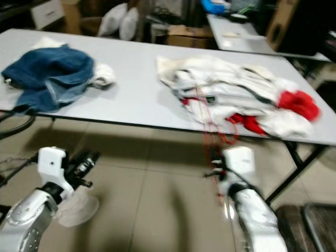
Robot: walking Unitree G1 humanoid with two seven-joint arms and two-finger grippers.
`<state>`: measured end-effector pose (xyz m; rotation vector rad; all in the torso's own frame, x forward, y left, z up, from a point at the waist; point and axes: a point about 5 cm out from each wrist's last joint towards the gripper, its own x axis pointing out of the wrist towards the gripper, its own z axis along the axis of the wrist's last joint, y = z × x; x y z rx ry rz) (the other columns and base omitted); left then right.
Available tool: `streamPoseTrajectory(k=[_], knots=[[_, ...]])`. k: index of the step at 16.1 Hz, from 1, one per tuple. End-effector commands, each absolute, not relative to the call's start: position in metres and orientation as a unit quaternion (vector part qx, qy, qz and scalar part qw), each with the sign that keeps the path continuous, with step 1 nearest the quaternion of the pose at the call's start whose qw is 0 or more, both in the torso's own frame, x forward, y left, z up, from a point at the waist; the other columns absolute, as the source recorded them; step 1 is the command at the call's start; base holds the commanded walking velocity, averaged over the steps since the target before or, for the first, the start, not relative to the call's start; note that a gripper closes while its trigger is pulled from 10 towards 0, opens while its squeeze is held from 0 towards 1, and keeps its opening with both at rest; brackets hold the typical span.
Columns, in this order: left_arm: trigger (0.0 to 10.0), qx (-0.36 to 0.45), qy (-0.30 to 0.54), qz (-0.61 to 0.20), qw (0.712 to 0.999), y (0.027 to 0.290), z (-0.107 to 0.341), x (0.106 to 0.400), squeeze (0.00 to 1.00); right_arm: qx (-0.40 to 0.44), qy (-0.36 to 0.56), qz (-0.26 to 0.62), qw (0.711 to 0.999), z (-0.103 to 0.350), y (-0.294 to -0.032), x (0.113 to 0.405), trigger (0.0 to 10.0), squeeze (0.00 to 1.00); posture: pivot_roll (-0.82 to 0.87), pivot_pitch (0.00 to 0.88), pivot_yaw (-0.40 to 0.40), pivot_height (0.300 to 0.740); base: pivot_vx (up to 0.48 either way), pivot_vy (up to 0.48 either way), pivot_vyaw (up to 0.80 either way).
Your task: Hang hanger
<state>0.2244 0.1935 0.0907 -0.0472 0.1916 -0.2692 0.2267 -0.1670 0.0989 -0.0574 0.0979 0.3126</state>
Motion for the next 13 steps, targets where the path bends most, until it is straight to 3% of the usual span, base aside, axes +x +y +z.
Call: streamPoseTrajectory(k=[1,2,4,13], knots=[[10.0,-0.029,0.084,-0.140,0.986,0.187,0.093,0.231,0.00,-0.036,0.030,0.149,0.988,0.109,-0.171,0.229,10.0,0.00,0.00,0.000,-0.048,0.740,0.334,0.000,0.00],[10.0,-0.030,0.084,-0.144,0.986,0.185,0.093,0.232,0.00,-0.031,0.031,0.146,0.988,0.109,-0.171,0.228,10.0,0.00,0.00,0.000,-0.042,0.740,0.326,0.000,0.00],[10.0,-0.033,0.080,-0.162,0.983,0.173,0.093,0.237,0.00,-0.033,0.032,0.148,0.988,0.113,-0.172,0.223,10.0,0.00,-0.02,0.000,-0.041,0.740,0.326,0.000,-0.80],[10.0,-0.028,0.055,-0.179,0.982,0.165,0.101,0.245,0.00,-0.026,0.023,0.152,0.988,0.123,-0.166,0.217,10.0,0.00,-0.03,0.000,-0.039,0.740,0.325,0.000,-0.80]])
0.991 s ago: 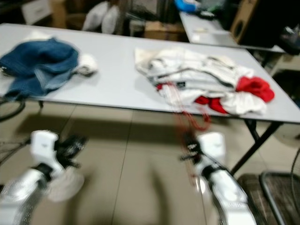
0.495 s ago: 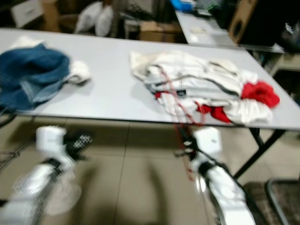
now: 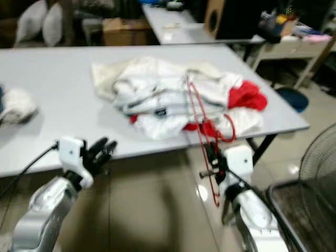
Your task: Hang hanger
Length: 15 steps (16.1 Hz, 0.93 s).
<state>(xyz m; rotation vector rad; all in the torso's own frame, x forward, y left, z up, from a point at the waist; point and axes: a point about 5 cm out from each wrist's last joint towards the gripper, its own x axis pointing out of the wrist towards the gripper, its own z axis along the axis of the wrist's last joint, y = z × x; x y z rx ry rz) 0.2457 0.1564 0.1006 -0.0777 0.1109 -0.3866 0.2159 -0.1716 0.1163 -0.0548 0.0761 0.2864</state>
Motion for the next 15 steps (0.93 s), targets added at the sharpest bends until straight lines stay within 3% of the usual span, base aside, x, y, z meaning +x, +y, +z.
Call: streamPoseTrajectory(k=[1,5,6,7,10,15], knots=[[10.0,-0.026,0.053,-0.183,0.981,0.165,0.101,0.245,0.00,-0.024,0.019,0.150,0.988,0.126,-0.168,0.218,10.0,0.00,-0.03,0.000,-0.040,0.740,0.319,0.000,-0.48],[10.0,-0.031,0.009,-0.237,0.971,0.154,0.117,0.254,0.00,-0.032,0.006,0.142,0.989,0.132,-0.173,0.221,10.0,0.00,-0.03,0.000,-0.028,0.740,0.213,0.000,0.00],[10.0,-0.042,-0.005,-0.262,0.964,0.150,0.123,0.256,0.08,-0.033,0.005,0.142,0.989,0.133,-0.174,0.222,10.0,0.00,-0.04,0.000,-0.025,0.740,0.000,0.000,0.00],[10.0,-0.055,-0.027,-0.297,0.953,0.142,0.135,0.263,1.00,-0.036,0.004,0.142,0.989,0.135,-0.175,0.222,10.0,0.00,-0.04,0.000,-0.024,0.740,0.000,0.000,0.00],[10.0,-0.034,-0.033,-0.356,0.933,0.128,0.143,0.282,1.00,-0.043,0.007,0.142,0.989,0.135,-0.177,0.224,10.0,0.00,-0.04,0.000,-0.017,0.740,0.000,0.000,0.00],[10.0,-0.008,-0.026,-0.364,0.931,0.116,0.150,0.319,1.00,-0.056,0.011,0.137,0.989,0.136,-0.181,0.225,10.0,0.00,-0.06,0.000,0.016,0.740,0.000,0.000,0.00]])
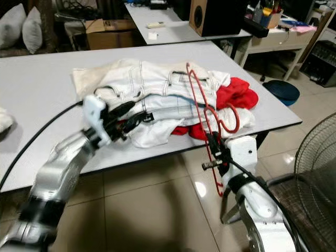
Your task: Hang hanger
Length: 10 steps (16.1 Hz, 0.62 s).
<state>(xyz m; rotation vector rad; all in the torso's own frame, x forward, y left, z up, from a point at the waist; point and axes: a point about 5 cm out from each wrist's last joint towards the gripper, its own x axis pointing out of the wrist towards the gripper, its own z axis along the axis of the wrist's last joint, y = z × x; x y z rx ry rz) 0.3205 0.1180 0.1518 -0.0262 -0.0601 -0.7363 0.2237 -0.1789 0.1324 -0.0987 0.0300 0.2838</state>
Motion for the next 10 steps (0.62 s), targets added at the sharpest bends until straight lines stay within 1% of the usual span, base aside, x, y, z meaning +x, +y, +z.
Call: streamPoseTrajectory(k=[1,3,6,7,10], knots=[[10.0,0.010,-0.017,-0.349,0.937,0.116,0.147,0.327,0.01,-0.059,0.010,0.139,0.988,0.136,-0.181,0.226,10.0,0.00,-0.07,0.000,0.017,0.740,0.000,0.000,0.00],[10.0,0.047,-0.009,-0.313,0.949,0.116,0.141,0.342,0.00,-0.066,0.013,0.143,0.988,0.135,-0.180,0.226,10.0,0.00,-0.07,0.000,0.014,0.740,0.000,0.000,0.00],[10.0,0.077,-0.015,-0.276,0.958,0.119,0.143,0.355,0.00,-0.072,0.013,0.148,0.986,0.135,-0.177,0.229,10.0,0.00,-0.06,0.000,0.009,0.740,0.000,0.000,0.00],[10.0,0.081,-0.019,-0.259,0.962,0.121,0.145,0.359,0.00,-0.072,0.013,0.150,0.986,0.135,-0.176,0.230,10.0,0.00,-0.06,0.000,0.009,0.740,0.000,0.000,0.00],[10.0,0.074,-0.038,-0.249,0.965,0.119,0.148,0.366,0.00,-0.072,0.011,0.152,0.986,0.136,-0.175,0.232,10.0,0.00,-0.06,0.000,0.007,0.740,0.000,0.000,0.00]])
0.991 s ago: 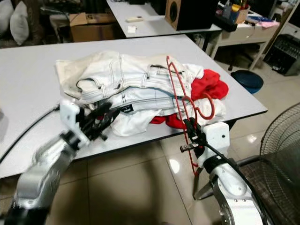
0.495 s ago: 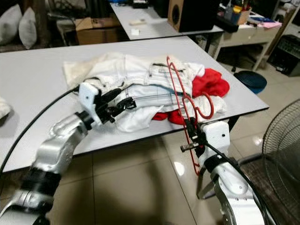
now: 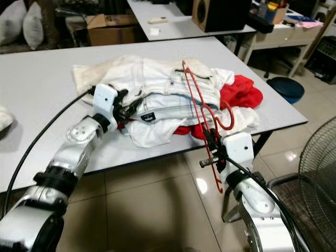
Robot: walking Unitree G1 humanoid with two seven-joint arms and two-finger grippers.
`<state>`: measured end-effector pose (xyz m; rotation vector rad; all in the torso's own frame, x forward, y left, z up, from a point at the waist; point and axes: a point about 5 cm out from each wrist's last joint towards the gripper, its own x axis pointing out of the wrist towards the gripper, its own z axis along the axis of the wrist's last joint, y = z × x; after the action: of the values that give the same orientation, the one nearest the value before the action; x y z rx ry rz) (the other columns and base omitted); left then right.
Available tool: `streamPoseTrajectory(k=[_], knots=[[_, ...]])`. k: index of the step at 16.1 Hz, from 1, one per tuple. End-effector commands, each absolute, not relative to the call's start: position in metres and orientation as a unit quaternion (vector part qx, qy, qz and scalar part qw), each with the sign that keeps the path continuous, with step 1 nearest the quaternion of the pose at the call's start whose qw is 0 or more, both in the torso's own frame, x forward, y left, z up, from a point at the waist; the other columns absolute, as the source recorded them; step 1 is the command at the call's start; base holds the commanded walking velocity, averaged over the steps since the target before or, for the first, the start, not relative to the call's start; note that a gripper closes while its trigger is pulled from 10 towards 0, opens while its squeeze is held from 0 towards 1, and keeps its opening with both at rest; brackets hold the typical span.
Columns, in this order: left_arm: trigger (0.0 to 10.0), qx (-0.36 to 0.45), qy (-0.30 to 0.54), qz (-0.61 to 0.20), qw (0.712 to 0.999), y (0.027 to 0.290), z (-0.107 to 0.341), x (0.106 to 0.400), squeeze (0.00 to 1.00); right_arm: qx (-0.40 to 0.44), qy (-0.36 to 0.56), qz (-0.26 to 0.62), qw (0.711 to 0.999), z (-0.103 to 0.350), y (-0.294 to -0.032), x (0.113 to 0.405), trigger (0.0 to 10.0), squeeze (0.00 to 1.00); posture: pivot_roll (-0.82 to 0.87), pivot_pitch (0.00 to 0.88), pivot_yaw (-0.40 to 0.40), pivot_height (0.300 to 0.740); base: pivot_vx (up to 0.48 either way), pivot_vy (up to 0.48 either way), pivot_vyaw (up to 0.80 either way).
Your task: Hang hanger
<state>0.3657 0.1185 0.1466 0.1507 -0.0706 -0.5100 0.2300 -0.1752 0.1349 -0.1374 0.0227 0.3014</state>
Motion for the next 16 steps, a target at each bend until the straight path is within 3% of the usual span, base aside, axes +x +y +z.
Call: streamPoseTrajectory(k=[1,6,16], knots=[[10.0,0.084,-0.037,-0.265,0.960,0.113,0.145,0.368,0.00,-0.074,0.011,0.154,0.985,0.136,-0.175,0.233,10.0,0.00,-0.07,0.000,0.010,0.740,0.000,0.000,0.00],[10.0,0.067,-0.033,-0.305,0.949,0.096,0.143,0.370,0.00,-0.077,0.011,0.152,0.985,0.136,-0.176,0.232,10.0,0.00,-0.09,0.000,0.024,0.740,0.000,0.000,0.00],[10.0,0.179,-0.014,-0.219,0.959,0.089,0.148,0.387,0.00,-0.088,0.009,0.140,0.986,0.140,-0.178,0.226,10.0,0.00,-0.15,0.000,0.052,0.740,0.000,0.000,0.00]])
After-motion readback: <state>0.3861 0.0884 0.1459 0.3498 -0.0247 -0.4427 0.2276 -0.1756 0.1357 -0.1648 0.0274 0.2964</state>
